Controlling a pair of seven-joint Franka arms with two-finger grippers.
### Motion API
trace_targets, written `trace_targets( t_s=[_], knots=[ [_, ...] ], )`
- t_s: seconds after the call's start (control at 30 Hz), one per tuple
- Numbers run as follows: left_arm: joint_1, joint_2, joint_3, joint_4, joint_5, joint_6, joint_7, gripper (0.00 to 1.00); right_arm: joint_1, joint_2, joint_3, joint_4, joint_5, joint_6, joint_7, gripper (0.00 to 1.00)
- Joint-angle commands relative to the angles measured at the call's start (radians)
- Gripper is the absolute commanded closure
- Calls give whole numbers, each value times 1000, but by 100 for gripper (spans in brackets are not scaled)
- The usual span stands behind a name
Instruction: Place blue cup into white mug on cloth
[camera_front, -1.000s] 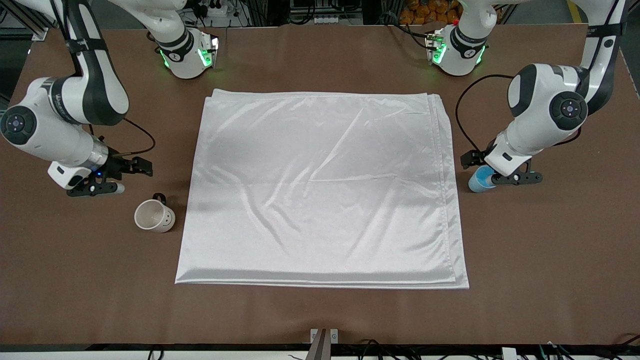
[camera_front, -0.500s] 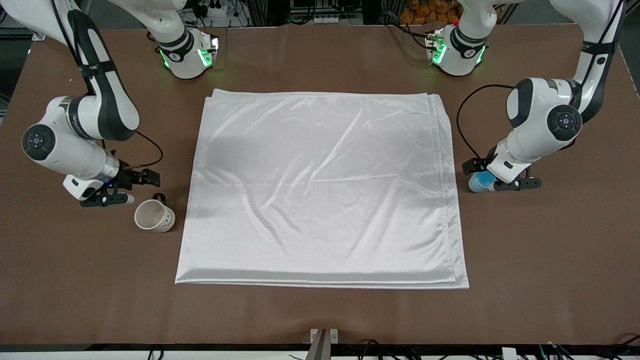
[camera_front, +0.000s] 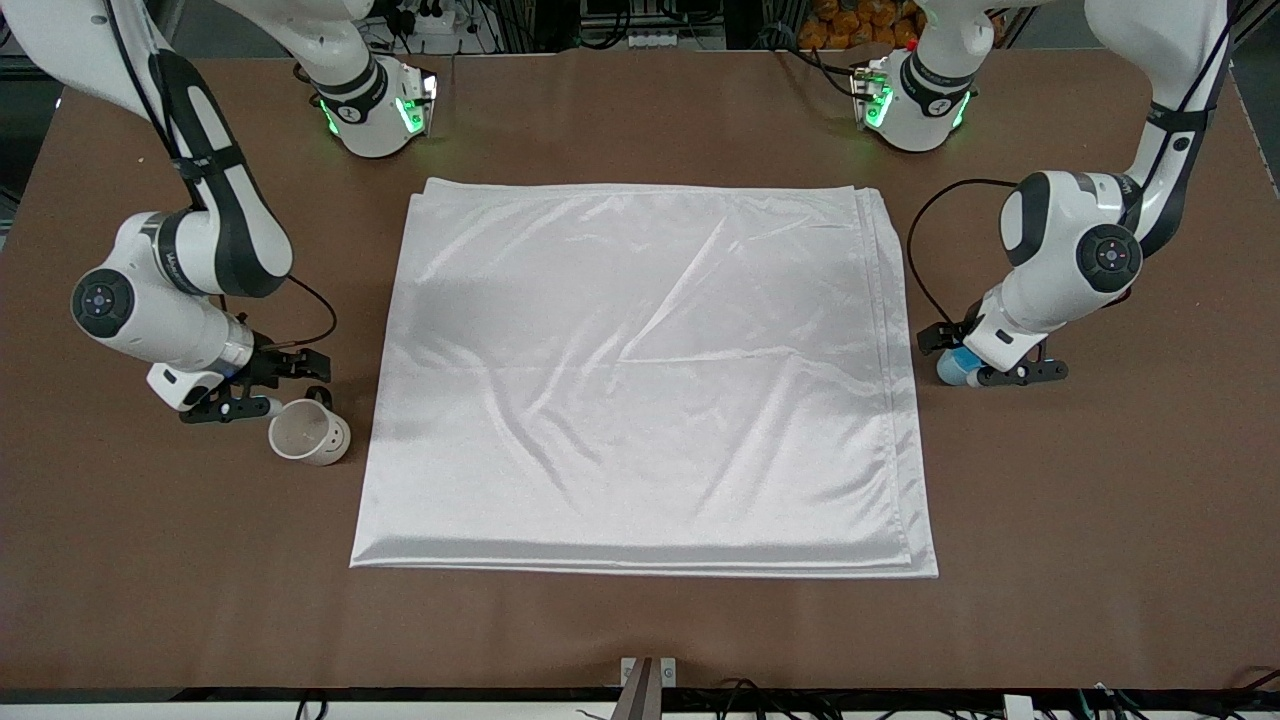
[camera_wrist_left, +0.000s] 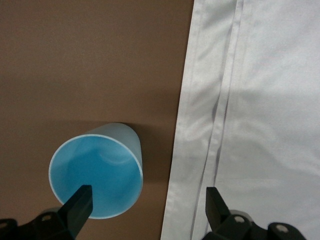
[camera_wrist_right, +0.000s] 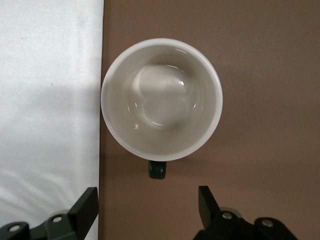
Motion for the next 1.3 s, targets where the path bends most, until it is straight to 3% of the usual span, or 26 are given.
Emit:
trace_targets(
  t_s=[0.0, 0.33, 0.43, 0.53, 0.67, 0.83, 1.13, 1.27],
  knots=[
    [5, 25, -4, -7, 2, 46, 8, 0, -2, 33, 1, 4, -12, 37, -9, 12],
    [5, 78, -4, -6, 25, 96, 8, 0, -2, 55, 1, 4, -12, 63, -9, 16],
    [5, 88, -4, -7, 25, 105, 8, 6, -2, 68, 1, 6, -13, 83, -9, 17],
    [7, 93, -2, -6, 26, 109, 16, 29, -2, 81, 1, 7, -13, 97, -9, 20],
    [7, 94, -2, -6, 51, 109, 17, 52, -1, 84, 1, 7, -15, 97, -9, 28],
    [7, 90, -2, -4, 55, 107, 17, 100, -1, 82, 1, 7, -29, 95, -9, 48],
    [7, 81, -2, 4, 60, 105, 19, 100, -1, 79, 1, 7, -46, 92, -10, 87],
    [7, 70, -2, 13, 62, 104, 17, 100, -1, 75, 1, 9, -46, 87, -10, 98]
  ],
)
